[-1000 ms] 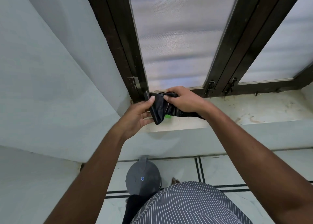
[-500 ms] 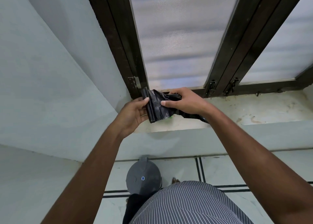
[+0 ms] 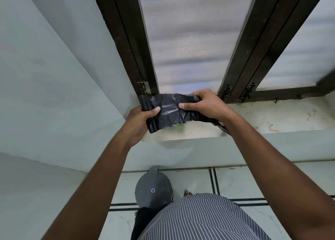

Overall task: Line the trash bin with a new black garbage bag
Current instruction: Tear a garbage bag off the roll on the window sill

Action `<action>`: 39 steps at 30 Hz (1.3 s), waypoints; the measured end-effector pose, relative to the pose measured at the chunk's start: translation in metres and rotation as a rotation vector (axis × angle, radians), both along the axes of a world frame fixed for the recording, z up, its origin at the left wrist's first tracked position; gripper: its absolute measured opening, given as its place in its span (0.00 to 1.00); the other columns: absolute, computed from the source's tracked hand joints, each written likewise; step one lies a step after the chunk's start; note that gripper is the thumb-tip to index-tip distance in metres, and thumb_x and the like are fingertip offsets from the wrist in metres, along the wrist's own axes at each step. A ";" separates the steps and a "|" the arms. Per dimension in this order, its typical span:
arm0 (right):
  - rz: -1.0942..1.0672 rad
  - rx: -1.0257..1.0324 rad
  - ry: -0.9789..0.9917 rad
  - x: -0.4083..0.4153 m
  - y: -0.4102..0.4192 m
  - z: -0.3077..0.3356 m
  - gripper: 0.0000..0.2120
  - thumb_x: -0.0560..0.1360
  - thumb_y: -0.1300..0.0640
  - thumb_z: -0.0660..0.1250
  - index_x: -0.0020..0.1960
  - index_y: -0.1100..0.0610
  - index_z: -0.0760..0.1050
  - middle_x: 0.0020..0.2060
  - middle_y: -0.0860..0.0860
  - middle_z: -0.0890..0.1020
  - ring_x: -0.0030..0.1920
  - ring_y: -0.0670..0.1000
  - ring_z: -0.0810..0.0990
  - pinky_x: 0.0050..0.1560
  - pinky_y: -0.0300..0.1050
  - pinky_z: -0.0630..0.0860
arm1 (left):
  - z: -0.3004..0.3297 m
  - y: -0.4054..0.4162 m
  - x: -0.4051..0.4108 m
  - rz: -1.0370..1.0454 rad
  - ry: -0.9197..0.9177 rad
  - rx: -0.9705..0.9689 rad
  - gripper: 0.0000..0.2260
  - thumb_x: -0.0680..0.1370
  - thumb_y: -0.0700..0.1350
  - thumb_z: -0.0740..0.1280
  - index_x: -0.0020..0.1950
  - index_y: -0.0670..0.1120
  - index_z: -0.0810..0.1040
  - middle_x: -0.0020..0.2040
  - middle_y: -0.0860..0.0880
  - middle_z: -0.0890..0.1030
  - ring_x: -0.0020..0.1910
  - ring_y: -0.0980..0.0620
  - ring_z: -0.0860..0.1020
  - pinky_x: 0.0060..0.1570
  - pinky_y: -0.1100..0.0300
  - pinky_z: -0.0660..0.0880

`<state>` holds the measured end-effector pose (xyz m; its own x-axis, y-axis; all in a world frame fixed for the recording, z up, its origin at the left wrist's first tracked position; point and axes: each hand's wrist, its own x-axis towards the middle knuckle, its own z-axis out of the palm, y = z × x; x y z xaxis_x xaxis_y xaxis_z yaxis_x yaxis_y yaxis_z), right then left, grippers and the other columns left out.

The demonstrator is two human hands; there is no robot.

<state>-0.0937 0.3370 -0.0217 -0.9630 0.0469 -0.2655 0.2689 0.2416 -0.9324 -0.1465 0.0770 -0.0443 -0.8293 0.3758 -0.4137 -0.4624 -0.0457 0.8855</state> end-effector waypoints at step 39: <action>0.332 0.363 -0.091 -0.024 -0.006 -0.009 0.14 0.79 0.41 0.77 0.42 0.50 0.84 0.28 0.42 0.78 0.30 0.45 0.74 0.40 0.46 0.69 | 0.009 0.008 0.015 -0.070 0.106 -0.165 0.13 0.81 0.45 0.75 0.64 0.43 0.86 0.58 0.45 0.89 0.58 0.47 0.87 0.58 0.55 0.84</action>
